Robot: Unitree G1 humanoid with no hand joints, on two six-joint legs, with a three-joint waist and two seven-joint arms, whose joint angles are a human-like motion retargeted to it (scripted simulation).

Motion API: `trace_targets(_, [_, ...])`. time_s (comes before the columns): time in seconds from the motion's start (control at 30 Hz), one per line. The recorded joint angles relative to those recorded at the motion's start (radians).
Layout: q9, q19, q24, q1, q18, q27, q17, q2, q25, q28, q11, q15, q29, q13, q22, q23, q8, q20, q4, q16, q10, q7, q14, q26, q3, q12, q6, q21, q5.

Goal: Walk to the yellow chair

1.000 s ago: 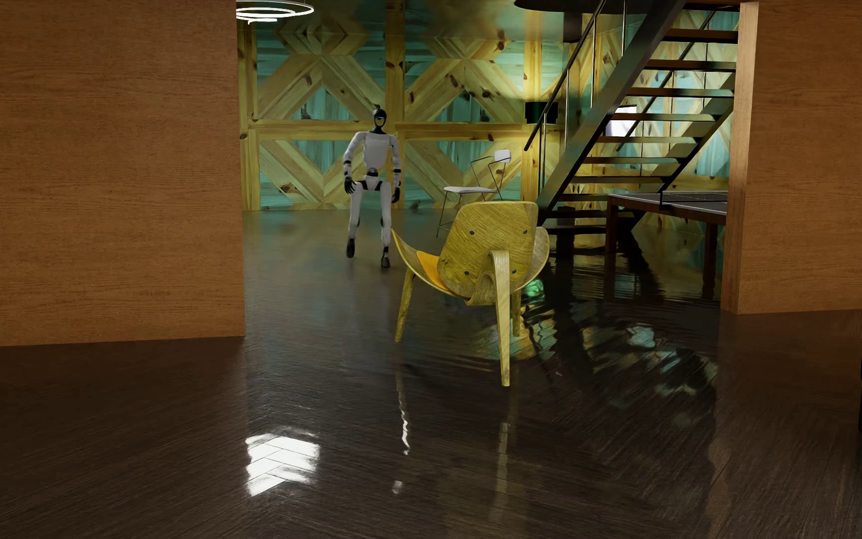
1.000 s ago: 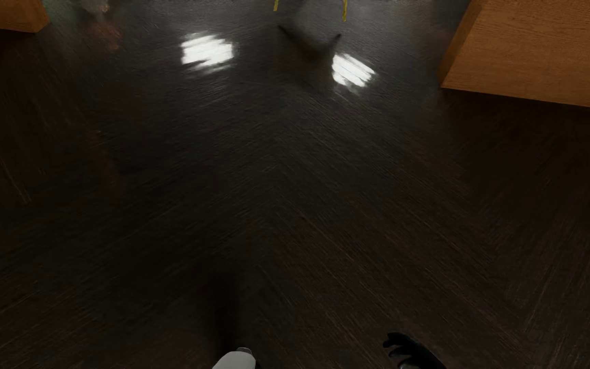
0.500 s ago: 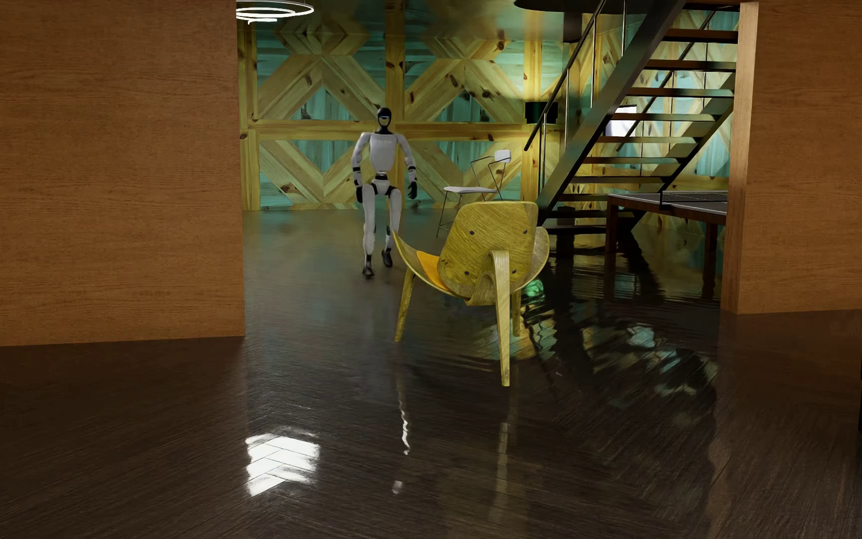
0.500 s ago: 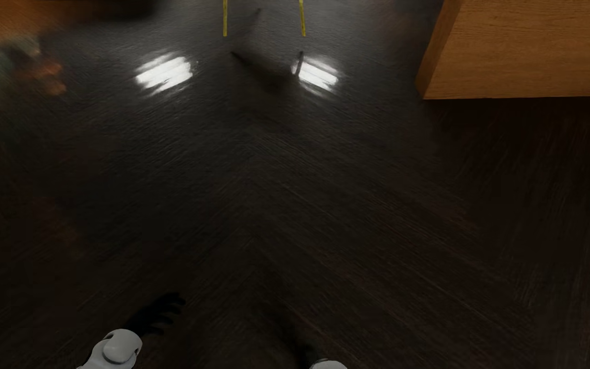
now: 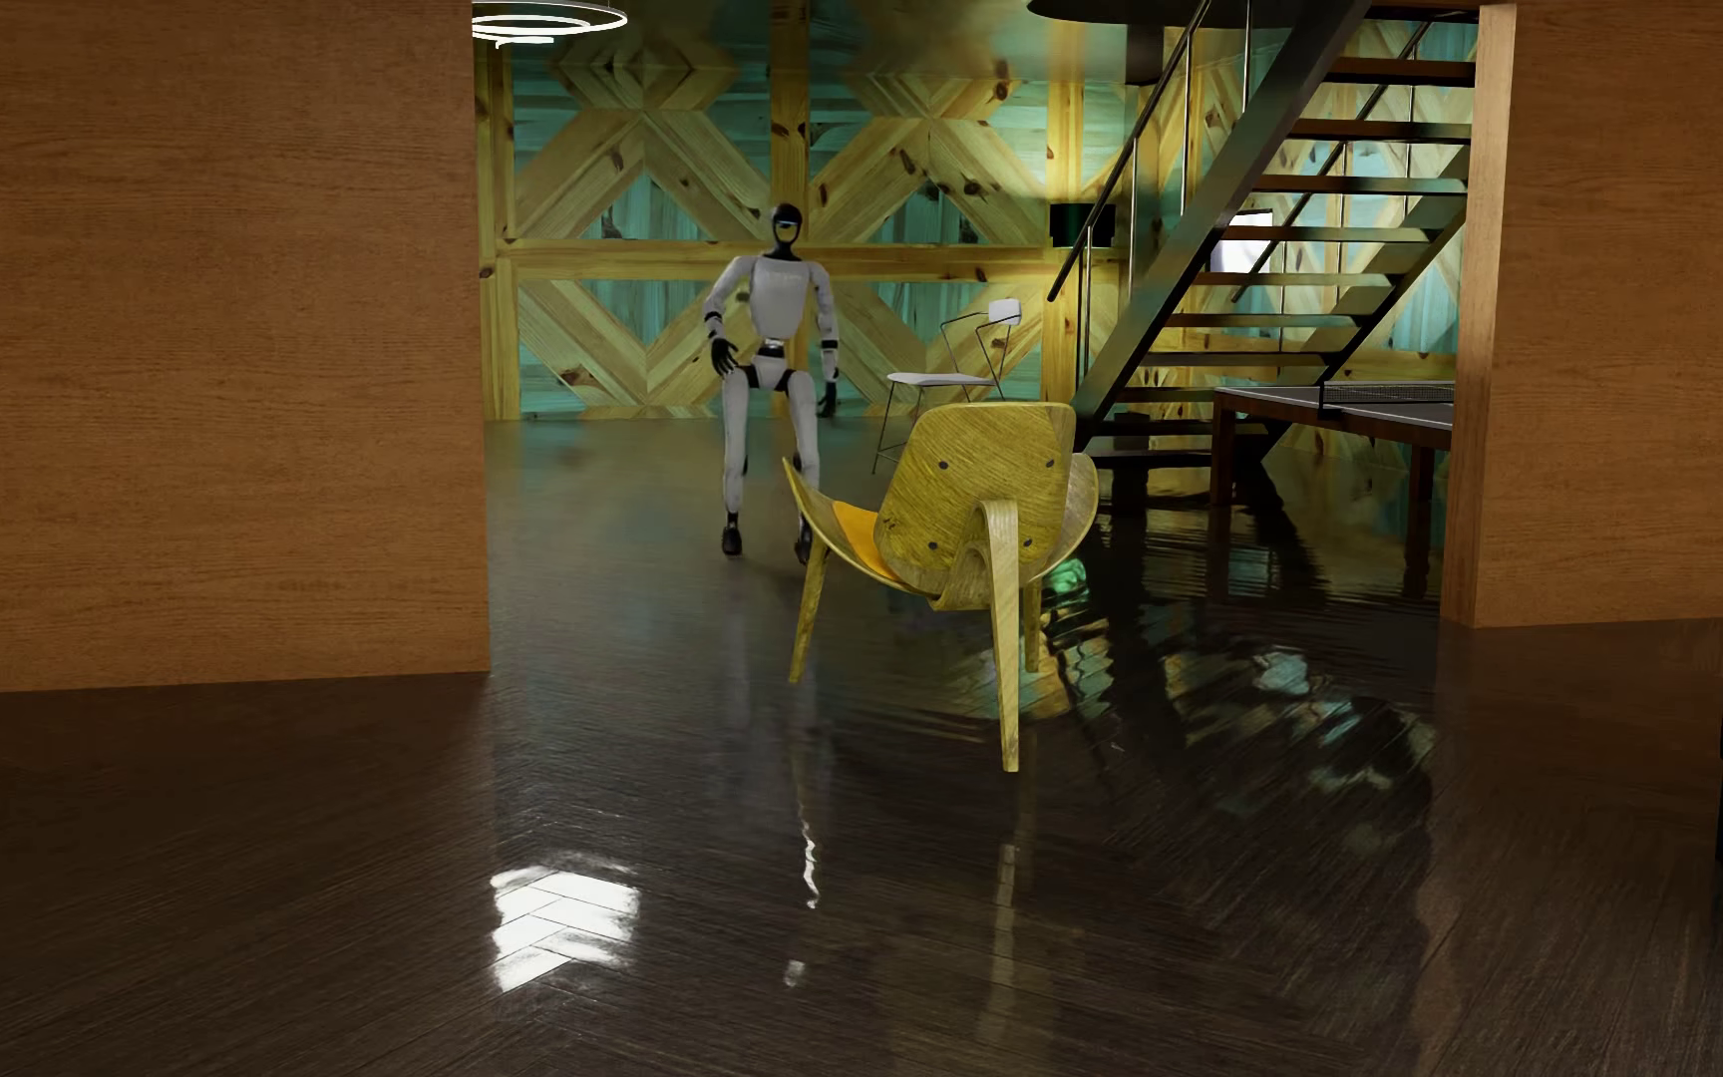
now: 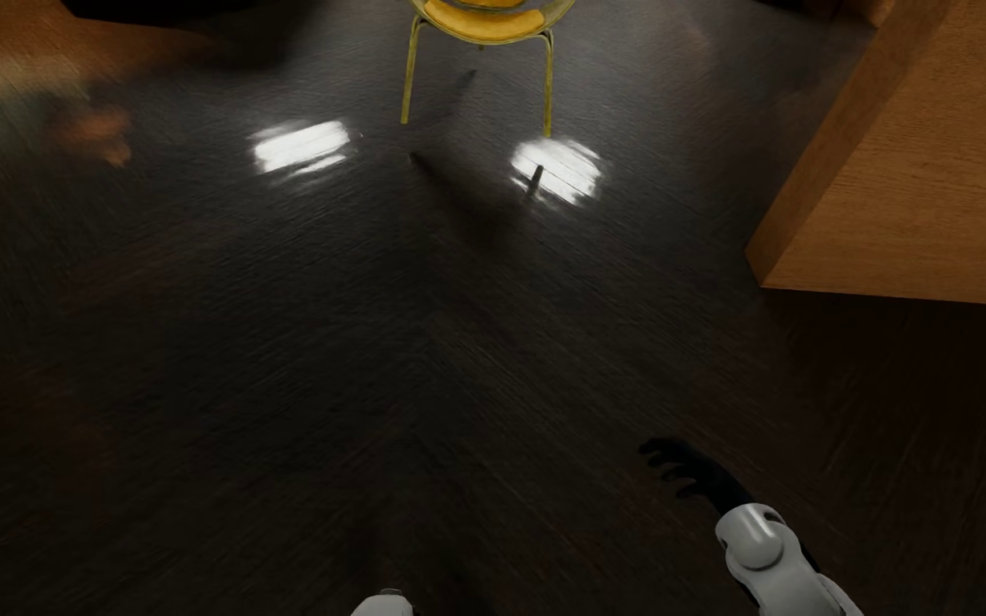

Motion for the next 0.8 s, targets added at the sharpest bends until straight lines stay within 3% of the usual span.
trace_targets(0.07, [-0.027, 0.0, 0.0, 0.008, 0.0, 0.0, 0.013, 0.016, 0.0, 0.0, 0.001, -0.02, 0.0, -0.009, 0.035, 0.012, 0.0, -0.025, 0.013, -0.006, -0.215, 0.0, 0.045, 0.0, 0.002, -0.009, 0.0, 0.018, -0.014])
trace_targets(0.1, [-0.039, 0.0, 0.0, 0.015, 0.0, 0.0, 0.026, 0.027, 0.0, 0.0, -0.001, -0.017, 0.0, -0.004, 0.048, 0.032, 0.0, -0.036, 0.025, -0.01, -0.542, 0.0, 0.114, 0.0, 0.002, -0.017, 0.0, 0.034, -0.024])
trace_targets(0.13, [-0.042, 0.0, 0.0, 0.03, 0.0, 0.0, 0.044, 0.043, 0.0, 0.0, -0.001, -0.008, 0.0, 0.01, 0.053, 0.064, 0.0, -0.038, 0.032, -0.013, -0.636, 0.0, 0.167, 0.0, 0.007, -0.025, -0.002, 0.054, -0.039])
trace_targets(0.17, [-0.045, 0.0, 0.0, 0.006, 0.0, 0.0, 0.062, 0.069, 0.0, 0.0, 0.003, 0.001, 0.0, 0.038, 0.047, 0.103, 0.0, -0.038, 0.041, -0.015, -0.34, 0.0, 0.122, 0.0, 0.003, -0.034, 0.005, 0.079, -0.049])
trace_targets(0.2, [-0.055, 0.0, 0.0, -0.009, 0.0, 0.0, 0.079, 0.076, 0.0, 0.0, 0.024, 0.024, 0.0, 0.07, 0.039, 0.153, 0.0, -0.03, 0.044, -0.02, -0.304, 0.0, 0.093, 0.0, 0.01, -0.042, 0.013, 0.106, -0.067])
trace_targets(0.27, [-0.043, 0.0, 0.0, -0.042, 0.0, 0.0, 0.144, 0.081, 0.0, 0.0, 0.12, 0.16, 0.0, 0.142, 0.049, 0.33, 0.0, -0.009, 0.034, -0.036, -0.132, 0.0, 0.179, 0.0, -0.022, -0.084, -0.017, 0.145, -0.121])
trace_targets(0.33, [-0.036, 0.0, 0.0, 0.0, 0.0, 0.0, 0.205, -0.05, 0.0, 0.0, 0.383, 0.321, 0.0, 0.224, 0.035, 0.492, 0.0, 0.039, 0.011, -0.025, -0.055, 0.0, 0.096, 0.0, -0.042, -0.139, -0.035, 0.195, -0.171])
trace_targets(0.4, [-0.03, 0.0, 0.0, 0.089, 0.0, 0.0, 0.202, -0.205, 0.0, 0.0, 0.645, 0.405, 0.0, 0.299, -0.05, 0.444, 0.0, 0.15, 0.0, 0.011, -0.074, 0.0, 0.037, 0.0, -0.087, -0.155, -0.037, 0.324, -0.159])
trace_targets(0.5, [-0.018, 0.0, 0.0, 0.218, 0.0, 0.0, 0.15, -0.326, 0.0, 0.0, 0.579, 0.524, 0.0, 0.408, -0.133, 0.245, 0.0, 0.255, -0.017, 0.081, -0.148, 0.0, 0.013, 0.0, -0.217, -0.191, -0.023, 0.389, -0.147])
trace_targets(0.57, [-0.009, 0.0, 0.0, 0.249, 0.0, 0.0, 0.138, -0.347, 0.0, 0.0, 0.348, 0.498, 0.0, 0.459, -0.171, 0.153, 0.0, 0.302, -0.018, 0.12, -0.139, 0.0, -0.009, 0.0, -0.252, -0.232, -0.011, 0.374, -0.133])
trace_targets(0.6, [0.008, 0.0, 0.0, 0.348, 0.0, 0.0, 0.138, -0.316, 0.0, 0.0, 0.22, 0.47, 0.0, 0.484, -0.214, 0.101, 0.0, 0.299, -0.038, 0.153, -0.186, 0.0, -0.009, 0.0, -0.251, -0.243, -0.033, 0.37, -0.139])
trace_targets(0.63, [-0.004, 0.0, 0.0, 0.309, 0.0, 0.0, 0.144, -0.337, 0.0, 0.0, 0.113, 0.439, 0.0, 0.472, -0.201, 0.109, 0.0, 0.315, -0.026, 0.162, -0.168, 0.0, -0.016, 0.0, -0.276, -0.276, -0.017, 0.368, -0.111])
trace_targets(0.67, [0.005, 0.0, 0.0, 0.338, 0.0, 0.0, 0.165, -0.319, 0.0, 0.0, 0.037, 0.36, 0.0, 0.459, -0.179, 0.133, 0.0, 0.326, -0.036, 0.164, -0.173, 0.0, -0.025, 0.0, -0.285, -0.306, -0.022, 0.359, -0.111])
trace_targets(0.73, [0.006, 0.0, 0.0, 0.375, 0.0, 0.0, 0.171, -0.32, 0.0, 0.0, -0.029, 0.195, 0.0, 0.426, -0.152, 0.136, 0.0, 0.337, -0.06, 0.154, -0.199, 0.0, -0.05, 0.0, -0.277, -0.363, -0.026, 0.356, -0.11])
trace_targets(0.8, [0.01, 0.0, 0.0, 0.369, 0.0, 0.0, 0.159, -0.347, 0.0, 0.0, -0.037, 0.193, 0.0, 0.38, -0.175, 0.141, 0.0, 0.32, -0.06, 0.14, -0.166, 0.0, -0.069, 0.0, -0.256, -0.392, -0.033, 0.371, -0.106])
